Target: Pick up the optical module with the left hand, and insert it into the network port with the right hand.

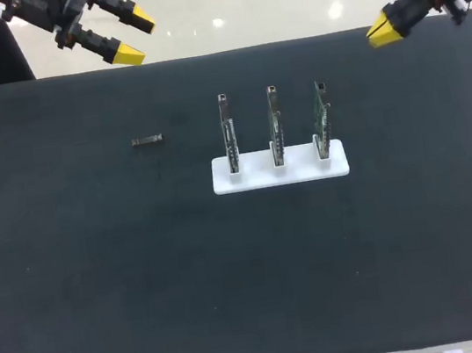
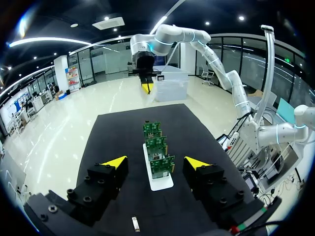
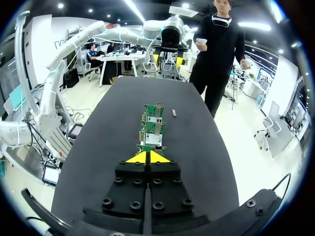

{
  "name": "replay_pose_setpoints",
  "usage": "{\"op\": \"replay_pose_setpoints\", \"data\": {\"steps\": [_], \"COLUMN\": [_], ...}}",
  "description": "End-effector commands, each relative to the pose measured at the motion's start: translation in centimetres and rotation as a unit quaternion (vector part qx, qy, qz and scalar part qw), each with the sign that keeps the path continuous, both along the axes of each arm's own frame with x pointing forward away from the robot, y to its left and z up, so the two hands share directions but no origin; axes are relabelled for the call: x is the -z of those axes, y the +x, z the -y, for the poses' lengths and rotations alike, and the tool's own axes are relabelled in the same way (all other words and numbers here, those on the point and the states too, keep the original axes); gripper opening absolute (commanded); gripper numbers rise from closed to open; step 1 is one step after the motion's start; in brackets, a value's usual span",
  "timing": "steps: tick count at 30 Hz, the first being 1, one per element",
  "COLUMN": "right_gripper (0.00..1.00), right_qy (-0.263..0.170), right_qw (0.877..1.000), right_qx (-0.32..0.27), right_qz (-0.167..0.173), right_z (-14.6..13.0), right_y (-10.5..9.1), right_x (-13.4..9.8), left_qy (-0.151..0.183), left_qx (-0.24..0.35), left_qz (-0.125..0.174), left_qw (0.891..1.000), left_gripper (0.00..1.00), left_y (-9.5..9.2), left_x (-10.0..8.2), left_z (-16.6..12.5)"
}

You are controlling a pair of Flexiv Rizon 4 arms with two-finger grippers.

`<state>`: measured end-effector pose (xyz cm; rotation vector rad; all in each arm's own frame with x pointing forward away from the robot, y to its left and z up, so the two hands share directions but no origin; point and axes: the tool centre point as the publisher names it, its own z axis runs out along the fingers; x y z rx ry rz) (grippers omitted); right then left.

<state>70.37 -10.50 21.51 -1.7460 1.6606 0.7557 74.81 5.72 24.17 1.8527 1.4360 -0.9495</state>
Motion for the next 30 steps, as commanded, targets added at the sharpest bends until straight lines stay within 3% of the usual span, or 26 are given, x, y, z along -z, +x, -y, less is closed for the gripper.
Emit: {"op": "replay_pose_setpoints", "data": {"steps": [1, 3, 4, 5, 27, 30], "right_gripper": [0.00, 0.00, 0.35, 1.00, 1.00, 1.00], "right_qy": [0.006, 0.010, 0.010, 0.010, 0.010, 0.010], "right_qw": [1.000, 1.000, 1.000, 1.000, 1.000, 1.000], "right_qx": [-0.002, -0.002, -0.002, -0.002, -0.002, -0.002], "right_qz": [-0.005, -0.003, -0.003, -0.003, -0.003, -0.003], "right_z": [0.37, 0.43, 0.43, 0.43, 0.43, 0.43], "right_y": [1.06, 1.26, 1.26, 1.26, 1.26, 1.26], "right_x": [0.04, 0.15, 0.15, 0.15, 0.15, 0.15], "left_qy": [0.002, 0.002, 0.002, 0.002, 0.002, 0.068], "left_qx": [0.001, 0.001, 0.001, 0.001, 0.001, -0.039], "left_qz": [-0.001, -0.001, -0.001, -0.001, -0.001, -0.012], "left_qw": [1.000, 1.000, 1.000, 1.000, 1.000, 0.997], "left_gripper": [1.00, 1.00, 1.00, 1.00, 1.00, 1.00], "left_y": [0.13, 0.13, 0.13, 0.13, 0.13, 0.88], "left_x": [-0.05, -0.05, -0.05, -0.05, -0.05, 0.37], "left_z": [0.02, 0.02, 0.02, 0.02, 0.02, -0.69]}}
